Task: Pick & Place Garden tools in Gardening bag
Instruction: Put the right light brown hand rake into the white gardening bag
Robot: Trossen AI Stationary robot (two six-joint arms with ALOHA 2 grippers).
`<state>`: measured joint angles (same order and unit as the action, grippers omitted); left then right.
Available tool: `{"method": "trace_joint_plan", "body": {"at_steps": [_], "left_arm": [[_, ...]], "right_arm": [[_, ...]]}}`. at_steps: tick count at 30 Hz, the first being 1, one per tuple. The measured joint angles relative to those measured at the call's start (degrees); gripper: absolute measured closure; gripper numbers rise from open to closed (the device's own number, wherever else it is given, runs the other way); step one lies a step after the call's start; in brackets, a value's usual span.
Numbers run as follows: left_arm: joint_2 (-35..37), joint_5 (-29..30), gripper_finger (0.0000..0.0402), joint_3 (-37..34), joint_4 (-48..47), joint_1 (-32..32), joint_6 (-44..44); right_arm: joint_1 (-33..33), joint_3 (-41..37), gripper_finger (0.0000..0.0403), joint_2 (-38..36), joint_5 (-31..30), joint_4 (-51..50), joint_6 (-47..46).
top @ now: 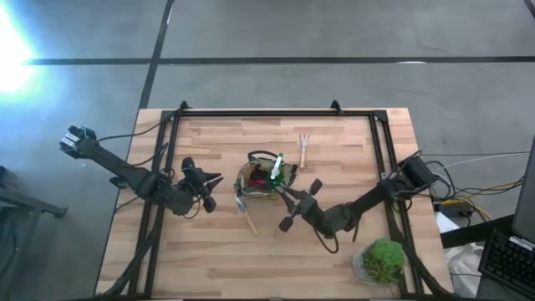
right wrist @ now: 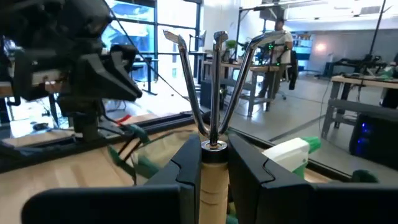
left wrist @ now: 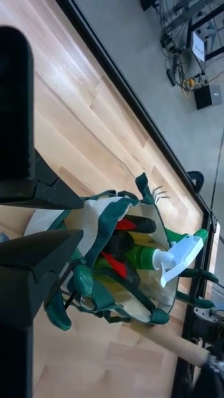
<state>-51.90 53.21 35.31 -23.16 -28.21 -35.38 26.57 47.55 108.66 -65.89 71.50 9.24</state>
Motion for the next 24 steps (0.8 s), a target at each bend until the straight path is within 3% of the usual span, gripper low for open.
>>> {"method": "trace_joint_plan", "body": {"at_steps": [24], "left_arm": [[0.02,0.47,0.0337,0.01,0.15,0.07,0.54]], "right_arm": [[-2.3,0.04,0.0362,3.96,4.44,3.67,9.29]]}}
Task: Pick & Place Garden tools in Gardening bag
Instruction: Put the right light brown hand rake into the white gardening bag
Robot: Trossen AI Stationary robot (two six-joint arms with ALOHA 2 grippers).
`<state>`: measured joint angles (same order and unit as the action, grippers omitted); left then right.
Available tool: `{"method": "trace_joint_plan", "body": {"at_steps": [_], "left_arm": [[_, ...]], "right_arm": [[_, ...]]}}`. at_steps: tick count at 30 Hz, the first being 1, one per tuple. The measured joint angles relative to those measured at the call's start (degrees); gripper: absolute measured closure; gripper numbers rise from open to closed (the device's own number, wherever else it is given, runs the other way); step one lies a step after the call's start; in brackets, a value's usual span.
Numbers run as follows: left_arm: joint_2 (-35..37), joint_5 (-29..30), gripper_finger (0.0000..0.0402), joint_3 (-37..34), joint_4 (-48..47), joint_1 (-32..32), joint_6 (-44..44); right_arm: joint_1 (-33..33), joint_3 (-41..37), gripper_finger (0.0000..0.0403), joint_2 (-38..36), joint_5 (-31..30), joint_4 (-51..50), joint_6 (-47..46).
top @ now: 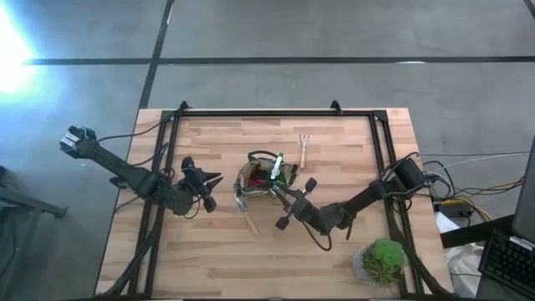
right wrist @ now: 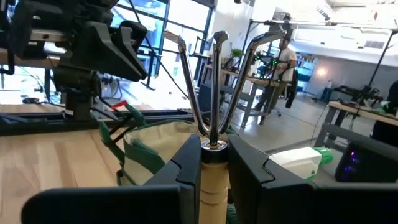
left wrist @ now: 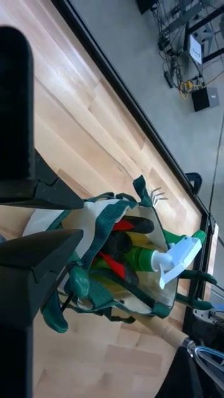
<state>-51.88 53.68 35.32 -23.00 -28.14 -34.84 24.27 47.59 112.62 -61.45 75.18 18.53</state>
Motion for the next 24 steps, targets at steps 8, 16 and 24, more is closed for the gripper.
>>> {"method": "trace_joint_plan", "body": {"at_steps": [8,16,24], "left_arm": [[0.0,0.0,0.0337,-0.01,0.0,0.0,-0.01],[0.0,0.01,0.0337,-0.01,0.0,0.0,-0.01],[0.0,0.02,0.0337,0.0,0.0,0.0,-0.02]], "right_arm": [[-0.11,0.0,0.0362,0.0,0.07,-0.29,1.17],[-0.64,-0.02,0.0348,0.0,0.22,-3.34,-2.84],[-1.29,-0.04,0.0351,0.0,0.14,-7.69,-7.55]]}}
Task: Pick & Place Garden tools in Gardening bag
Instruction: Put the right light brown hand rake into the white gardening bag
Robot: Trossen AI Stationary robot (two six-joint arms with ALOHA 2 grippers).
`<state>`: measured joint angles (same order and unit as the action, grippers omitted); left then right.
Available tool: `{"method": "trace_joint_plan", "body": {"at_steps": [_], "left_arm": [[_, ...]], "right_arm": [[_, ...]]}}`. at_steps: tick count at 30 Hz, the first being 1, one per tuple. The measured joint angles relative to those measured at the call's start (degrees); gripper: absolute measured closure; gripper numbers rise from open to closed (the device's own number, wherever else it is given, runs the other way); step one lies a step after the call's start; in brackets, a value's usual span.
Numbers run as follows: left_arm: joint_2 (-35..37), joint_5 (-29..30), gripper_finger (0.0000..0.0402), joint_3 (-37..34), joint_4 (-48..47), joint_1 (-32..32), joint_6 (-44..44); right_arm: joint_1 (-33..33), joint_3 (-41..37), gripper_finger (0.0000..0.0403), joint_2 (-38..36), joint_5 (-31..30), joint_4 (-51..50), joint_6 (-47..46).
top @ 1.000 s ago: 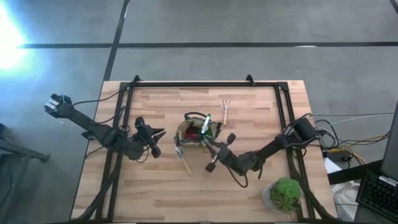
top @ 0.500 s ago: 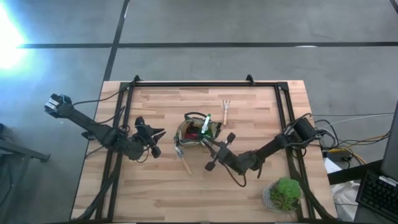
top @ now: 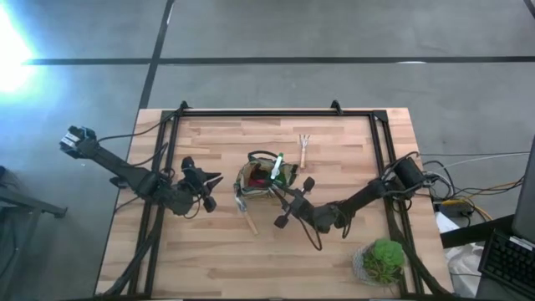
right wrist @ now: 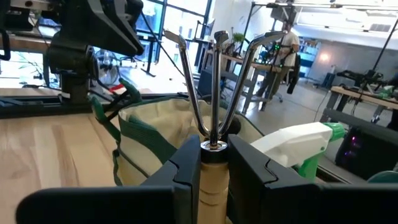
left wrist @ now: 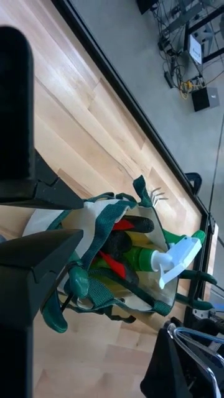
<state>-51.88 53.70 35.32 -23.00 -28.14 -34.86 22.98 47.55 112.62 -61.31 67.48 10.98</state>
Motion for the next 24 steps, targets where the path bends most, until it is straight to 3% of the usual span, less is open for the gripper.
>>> {"method": "trace_joint_plan", "body": {"at_steps": [24], "left_arm": [[0.0,-0.01,0.0337,-0.01,0.0,-0.04,0.19]], "right_arm": [[0.14,-0.2,0.0351,0.0,-0.17,-7.74,-4.01]]}}
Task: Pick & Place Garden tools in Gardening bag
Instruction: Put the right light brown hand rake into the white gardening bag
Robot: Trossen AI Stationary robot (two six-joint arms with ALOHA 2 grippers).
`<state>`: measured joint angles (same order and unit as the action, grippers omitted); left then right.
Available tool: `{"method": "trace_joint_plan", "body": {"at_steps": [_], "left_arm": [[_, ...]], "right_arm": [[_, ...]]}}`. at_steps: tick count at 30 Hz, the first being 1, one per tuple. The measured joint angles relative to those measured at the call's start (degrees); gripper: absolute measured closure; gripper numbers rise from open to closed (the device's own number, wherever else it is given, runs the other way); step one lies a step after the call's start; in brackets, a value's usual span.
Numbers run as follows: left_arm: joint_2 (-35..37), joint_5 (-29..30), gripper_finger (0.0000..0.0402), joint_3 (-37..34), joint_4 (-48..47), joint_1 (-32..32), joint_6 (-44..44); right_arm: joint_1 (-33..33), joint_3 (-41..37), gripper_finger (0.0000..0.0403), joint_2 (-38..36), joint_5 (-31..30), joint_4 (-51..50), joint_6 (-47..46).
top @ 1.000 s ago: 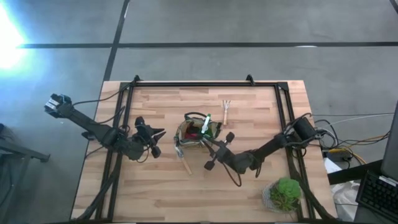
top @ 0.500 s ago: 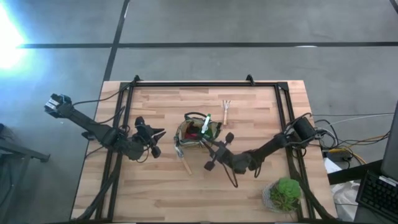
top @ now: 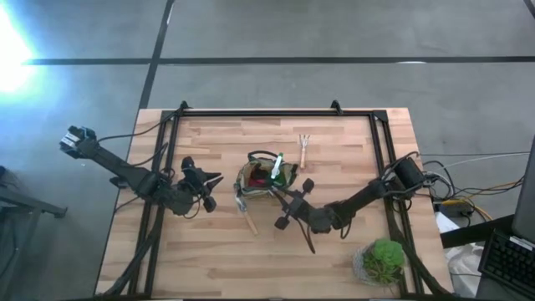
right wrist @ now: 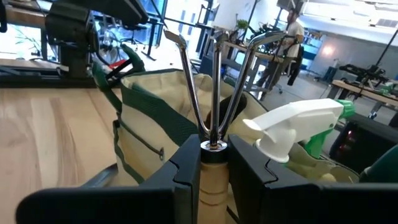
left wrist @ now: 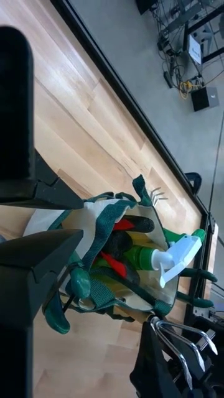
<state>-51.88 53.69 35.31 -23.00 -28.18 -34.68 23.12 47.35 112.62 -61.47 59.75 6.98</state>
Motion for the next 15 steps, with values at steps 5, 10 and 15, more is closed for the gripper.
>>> {"method": "trace_joint_plan", "body": {"at_steps": [5,10,15], "left_arm": [[0.0,0.01,0.0337,0.0,0.0,0.02,0.0],[0.0,0.0,0.0337,0.0,0.0,0.04,0.0],[0.0,0.0,0.0337,0.0,0.0,0.04,0.0]], "right_arm": [[-0.41,-0.07,0.0351,-0.02,0.03,-1.43,-0.46],[-0.79,-0.12,0.0351,-0.04,0.02,-3.83,-2.35],[-1.12,-0.13,0.0351,-0.04,0.02,-4.35,-2.55]]}}
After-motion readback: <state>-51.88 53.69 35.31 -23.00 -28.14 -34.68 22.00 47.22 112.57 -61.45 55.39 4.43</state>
